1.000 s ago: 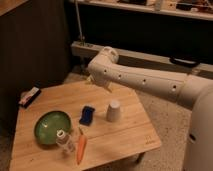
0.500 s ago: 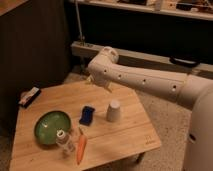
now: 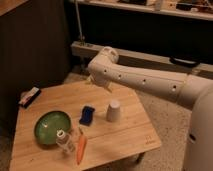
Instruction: Drag the ceramic bowl in a circle
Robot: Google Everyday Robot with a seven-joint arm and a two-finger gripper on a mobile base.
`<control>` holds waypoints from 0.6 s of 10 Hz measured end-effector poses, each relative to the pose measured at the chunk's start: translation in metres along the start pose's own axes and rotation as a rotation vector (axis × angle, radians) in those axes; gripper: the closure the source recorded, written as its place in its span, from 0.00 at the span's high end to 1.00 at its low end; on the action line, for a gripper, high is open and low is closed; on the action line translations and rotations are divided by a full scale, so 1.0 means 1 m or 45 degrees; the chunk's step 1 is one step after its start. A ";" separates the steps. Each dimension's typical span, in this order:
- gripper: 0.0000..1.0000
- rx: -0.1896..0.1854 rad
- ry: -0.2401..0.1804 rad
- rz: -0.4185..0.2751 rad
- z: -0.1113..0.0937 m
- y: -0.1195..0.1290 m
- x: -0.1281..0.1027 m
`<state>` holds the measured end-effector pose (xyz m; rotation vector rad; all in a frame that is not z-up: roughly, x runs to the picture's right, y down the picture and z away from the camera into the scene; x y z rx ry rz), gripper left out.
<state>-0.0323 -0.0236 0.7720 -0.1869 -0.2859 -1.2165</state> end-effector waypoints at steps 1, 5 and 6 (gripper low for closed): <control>0.80 0.002 -0.002 -0.002 0.000 0.000 0.000; 0.80 0.249 -0.165 -0.159 0.018 -0.023 -0.007; 0.80 0.332 -0.196 -0.177 0.018 -0.023 -0.008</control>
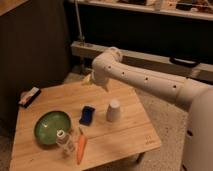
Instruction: Drag the ceramic bowl in a circle
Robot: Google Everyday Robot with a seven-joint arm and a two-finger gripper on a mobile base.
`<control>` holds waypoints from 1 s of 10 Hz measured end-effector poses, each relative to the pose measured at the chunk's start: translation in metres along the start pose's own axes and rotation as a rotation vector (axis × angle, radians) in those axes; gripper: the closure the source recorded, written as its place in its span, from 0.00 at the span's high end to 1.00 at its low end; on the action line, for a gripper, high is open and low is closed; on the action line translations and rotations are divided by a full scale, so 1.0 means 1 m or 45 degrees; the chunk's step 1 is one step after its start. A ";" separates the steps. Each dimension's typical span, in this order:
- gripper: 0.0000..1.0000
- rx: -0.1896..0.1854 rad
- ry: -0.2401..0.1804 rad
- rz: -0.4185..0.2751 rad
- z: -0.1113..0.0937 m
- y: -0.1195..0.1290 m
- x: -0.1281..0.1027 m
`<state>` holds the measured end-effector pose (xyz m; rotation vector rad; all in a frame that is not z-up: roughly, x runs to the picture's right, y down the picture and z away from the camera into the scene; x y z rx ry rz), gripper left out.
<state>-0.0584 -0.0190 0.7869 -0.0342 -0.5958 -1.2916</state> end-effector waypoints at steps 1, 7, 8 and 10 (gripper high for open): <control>0.80 0.105 -0.038 -0.026 -0.001 0.000 -0.003; 0.80 0.229 -0.103 -0.361 0.007 -0.033 -0.035; 0.80 0.264 -0.118 -0.418 0.012 -0.038 -0.036; 0.80 0.268 -0.143 -0.457 0.024 -0.044 -0.037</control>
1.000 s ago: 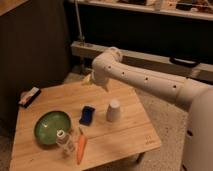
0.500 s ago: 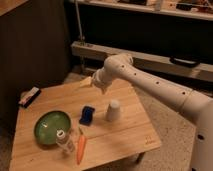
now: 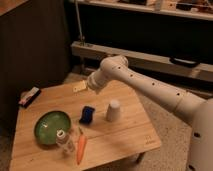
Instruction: Drag the ceramic bowl in a circle
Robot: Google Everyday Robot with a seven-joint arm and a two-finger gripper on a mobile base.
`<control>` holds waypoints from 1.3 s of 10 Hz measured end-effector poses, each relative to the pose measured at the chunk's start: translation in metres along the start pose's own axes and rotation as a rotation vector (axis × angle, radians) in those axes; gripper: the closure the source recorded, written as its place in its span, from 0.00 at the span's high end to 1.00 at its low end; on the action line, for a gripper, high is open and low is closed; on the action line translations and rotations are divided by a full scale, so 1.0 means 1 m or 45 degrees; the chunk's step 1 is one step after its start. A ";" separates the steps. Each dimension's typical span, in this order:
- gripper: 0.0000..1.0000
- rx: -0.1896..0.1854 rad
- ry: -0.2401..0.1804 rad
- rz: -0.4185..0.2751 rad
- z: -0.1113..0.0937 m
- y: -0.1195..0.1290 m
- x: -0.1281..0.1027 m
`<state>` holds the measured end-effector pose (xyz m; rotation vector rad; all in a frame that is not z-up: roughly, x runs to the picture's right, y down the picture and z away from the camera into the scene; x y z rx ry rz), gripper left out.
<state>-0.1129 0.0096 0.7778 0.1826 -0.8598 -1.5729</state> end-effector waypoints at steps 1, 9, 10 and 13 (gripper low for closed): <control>0.80 -0.025 -0.020 -0.020 0.011 -0.003 0.000; 0.80 -0.008 -0.230 -0.195 0.097 -0.046 -0.030; 0.80 0.022 -0.265 -0.217 0.102 -0.055 -0.033; 0.80 0.074 -0.368 -0.287 0.120 -0.077 -0.041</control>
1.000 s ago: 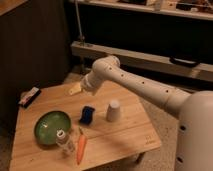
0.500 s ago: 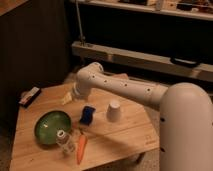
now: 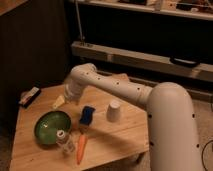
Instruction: Drag the ceramic bowl in a circle
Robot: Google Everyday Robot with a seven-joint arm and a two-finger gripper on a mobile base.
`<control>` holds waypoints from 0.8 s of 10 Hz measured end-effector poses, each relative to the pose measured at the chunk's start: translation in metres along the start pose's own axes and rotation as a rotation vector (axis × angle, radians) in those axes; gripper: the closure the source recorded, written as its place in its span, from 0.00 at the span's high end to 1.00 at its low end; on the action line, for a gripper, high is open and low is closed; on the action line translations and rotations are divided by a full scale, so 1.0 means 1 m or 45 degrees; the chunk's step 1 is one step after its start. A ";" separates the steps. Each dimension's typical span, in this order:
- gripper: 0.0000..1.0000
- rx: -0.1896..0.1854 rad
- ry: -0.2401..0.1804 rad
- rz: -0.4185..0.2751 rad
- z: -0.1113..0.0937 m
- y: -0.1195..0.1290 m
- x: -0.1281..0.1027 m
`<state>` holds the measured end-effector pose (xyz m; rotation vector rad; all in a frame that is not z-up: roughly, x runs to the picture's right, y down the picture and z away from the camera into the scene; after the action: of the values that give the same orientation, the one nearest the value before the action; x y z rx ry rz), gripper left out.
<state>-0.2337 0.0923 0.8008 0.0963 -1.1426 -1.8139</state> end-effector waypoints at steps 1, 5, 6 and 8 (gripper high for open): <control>0.80 0.012 -0.035 -0.019 0.008 -0.005 -0.002; 0.80 0.048 -0.121 -0.061 0.038 -0.003 -0.009; 0.80 0.049 -0.132 -0.071 0.046 0.000 -0.010; 0.80 0.064 -0.153 -0.080 0.050 0.001 -0.012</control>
<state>-0.2519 0.1340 0.8247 0.0534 -1.2830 -1.8672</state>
